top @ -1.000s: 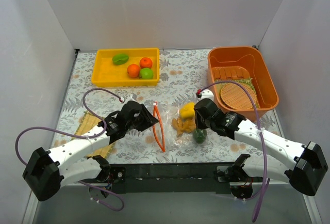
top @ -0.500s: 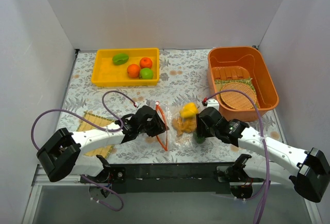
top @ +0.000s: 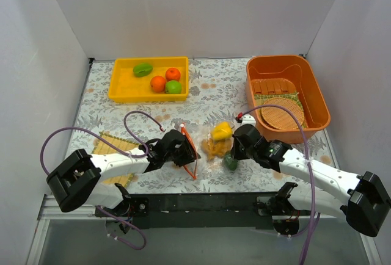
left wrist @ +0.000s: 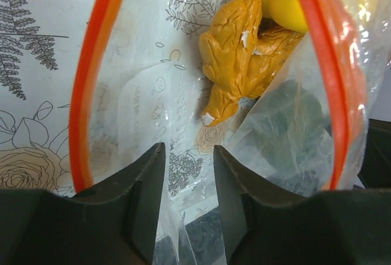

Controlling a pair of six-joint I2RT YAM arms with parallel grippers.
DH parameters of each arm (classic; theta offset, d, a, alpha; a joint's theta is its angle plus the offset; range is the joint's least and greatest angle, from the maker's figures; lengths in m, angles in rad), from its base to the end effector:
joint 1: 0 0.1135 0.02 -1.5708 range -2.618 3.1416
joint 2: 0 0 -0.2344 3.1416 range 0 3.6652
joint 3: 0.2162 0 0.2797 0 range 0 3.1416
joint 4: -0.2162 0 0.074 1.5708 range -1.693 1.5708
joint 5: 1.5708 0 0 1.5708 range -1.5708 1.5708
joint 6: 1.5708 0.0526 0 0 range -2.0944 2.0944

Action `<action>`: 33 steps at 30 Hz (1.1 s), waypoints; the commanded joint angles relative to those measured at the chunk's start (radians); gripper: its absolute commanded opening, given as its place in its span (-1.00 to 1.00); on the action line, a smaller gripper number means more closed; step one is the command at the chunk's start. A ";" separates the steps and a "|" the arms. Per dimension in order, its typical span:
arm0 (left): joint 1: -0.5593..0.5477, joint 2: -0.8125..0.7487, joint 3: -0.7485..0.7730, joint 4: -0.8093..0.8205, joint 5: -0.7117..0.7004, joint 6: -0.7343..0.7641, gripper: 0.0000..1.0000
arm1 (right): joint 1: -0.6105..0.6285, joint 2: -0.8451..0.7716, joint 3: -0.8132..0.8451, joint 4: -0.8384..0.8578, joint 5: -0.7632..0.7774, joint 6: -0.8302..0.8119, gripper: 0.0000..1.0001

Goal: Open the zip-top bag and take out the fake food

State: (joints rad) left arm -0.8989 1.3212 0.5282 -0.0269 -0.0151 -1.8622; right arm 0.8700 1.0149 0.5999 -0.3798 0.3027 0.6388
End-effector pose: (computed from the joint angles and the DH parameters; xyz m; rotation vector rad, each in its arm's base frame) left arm 0.1767 -0.2209 0.0956 -1.2992 2.4677 -1.0754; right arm 0.1780 0.1867 0.1687 -0.1255 2.3511 0.3966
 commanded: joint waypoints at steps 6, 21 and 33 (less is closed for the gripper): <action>-0.005 0.044 0.055 0.068 -0.048 0.061 -0.12 | 0.007 0.010 0.136 -0.077 0.035 -0.024 -0.71; 0.064 0.196 0.207 0.064 -0.078 0.178 -0.02 | 0.011 0.209 0.259 -0.096 0.174 -0.088 0.41; 0.095 0.253 0.305 0.005 -0.062 0.314 0.16 | -0.057 0.332 0.166 0.077 0.064 -0.126 0.08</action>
State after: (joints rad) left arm -0.8211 1.5806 0.7666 0.0063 -0.0711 -1.6291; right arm 0.8253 1.3170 0.7918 -0.3874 0.4046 0.5423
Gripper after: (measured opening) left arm 0.588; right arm 0.586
